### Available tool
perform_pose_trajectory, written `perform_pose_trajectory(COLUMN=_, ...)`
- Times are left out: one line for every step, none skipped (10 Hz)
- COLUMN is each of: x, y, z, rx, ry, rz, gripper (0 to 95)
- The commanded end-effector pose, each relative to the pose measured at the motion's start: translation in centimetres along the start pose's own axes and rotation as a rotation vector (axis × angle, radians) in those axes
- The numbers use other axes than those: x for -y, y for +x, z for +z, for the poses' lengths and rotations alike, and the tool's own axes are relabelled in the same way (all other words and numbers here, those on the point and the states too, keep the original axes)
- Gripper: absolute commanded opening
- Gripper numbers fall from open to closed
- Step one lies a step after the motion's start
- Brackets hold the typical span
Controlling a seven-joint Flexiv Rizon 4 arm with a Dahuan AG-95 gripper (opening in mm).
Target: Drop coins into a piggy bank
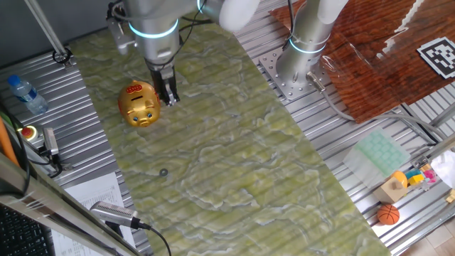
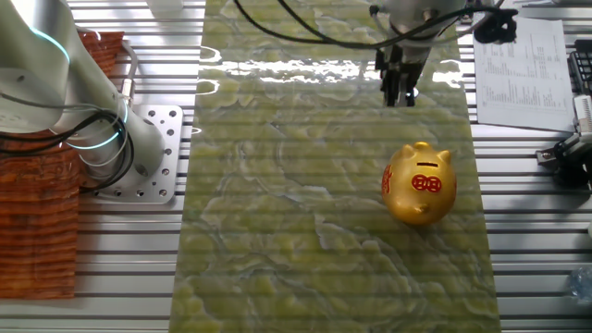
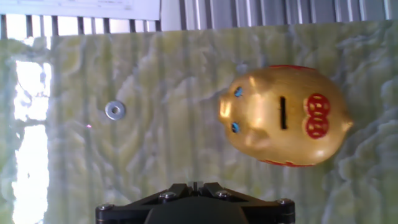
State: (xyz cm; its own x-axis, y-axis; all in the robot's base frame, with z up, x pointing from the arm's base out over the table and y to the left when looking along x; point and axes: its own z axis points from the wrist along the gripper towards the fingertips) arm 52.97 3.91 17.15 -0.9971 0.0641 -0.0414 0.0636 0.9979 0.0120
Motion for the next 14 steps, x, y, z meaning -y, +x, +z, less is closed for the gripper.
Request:
perform_pose_trajectory(x=-1.2, y=-0.9, z=0.8, rx=-0.005, ry=0.002, rz=0.01, gripper=0.0)
perform_pose_trajectory(x=-1.6, y=-1.3, z=1.3, rx=-0.007, ry=0.003, rz=0.012, gripper=0.0)
perform_pose_trajectory(x=-2.2, y=-2.0, z=2.0, rx=-0.012, ry=0.005, rz=0.009, gripper=0.0)
perform_pose_trajectory(x=-2.8, y=-2.6, z=2.7, rx=-0.012, ry=0.004, rz=0.012, gripper=0.0)
perform_pose_trajectory(x=-3.3, y=-2.8, z=3.2, rx=-0.012, ry=0.003, rz=0.013, gripper=0.0)
perform_pose_trajectory(x=-4.5, y=-3.3, z=4.0, rx=-0.012, ry=0.004, rz=0.014, gripper=0.0)
perform_pose_trajectory(x=-5.4, y=-3.8, z=5.0, rx=-0.015, ry=0.005, rz=0.018, gripper=0.0)
perform_pose_trajectory(x=-6.0, y=-4.1, z=5.7, rx=-0.019, ry=0.006, rz=0.017, gripper=0.0)
perform_pose_trajectory(x=-6.5, y=-4.3, z=6.2, rx=-0.022, ry=0.007, rz=0.013, gripper=0.0)
perform_pose_trajectory(x=-7.1, y=-4.9, z=7.0, rx=-0.025, ry=0.007, rz=0.01, gripper=0.0)
perform_pose_trajectory(x=-7.6, y=-5.4, z=7.6, rx=-0.026, ry=0.006, rz=0.006, gripper=0.0)
perform_pose_trajectory(x=-8.0, y=-5.8, z=7.9, rx=-0.027, ry=0.006, rz=0.005, gripper=0.0)
perform_pose_trajectory(x=-8.6, y=-6.4, z=8.3, rx=-0.031, ry=0.008, rz=0.001, gripper=0.0)
perform_pose_trajectory(x=-9.2, y=-6.9, z=8.7, rx=-0.03, ry=0.009, rz=-0.002, gripper=0.0)
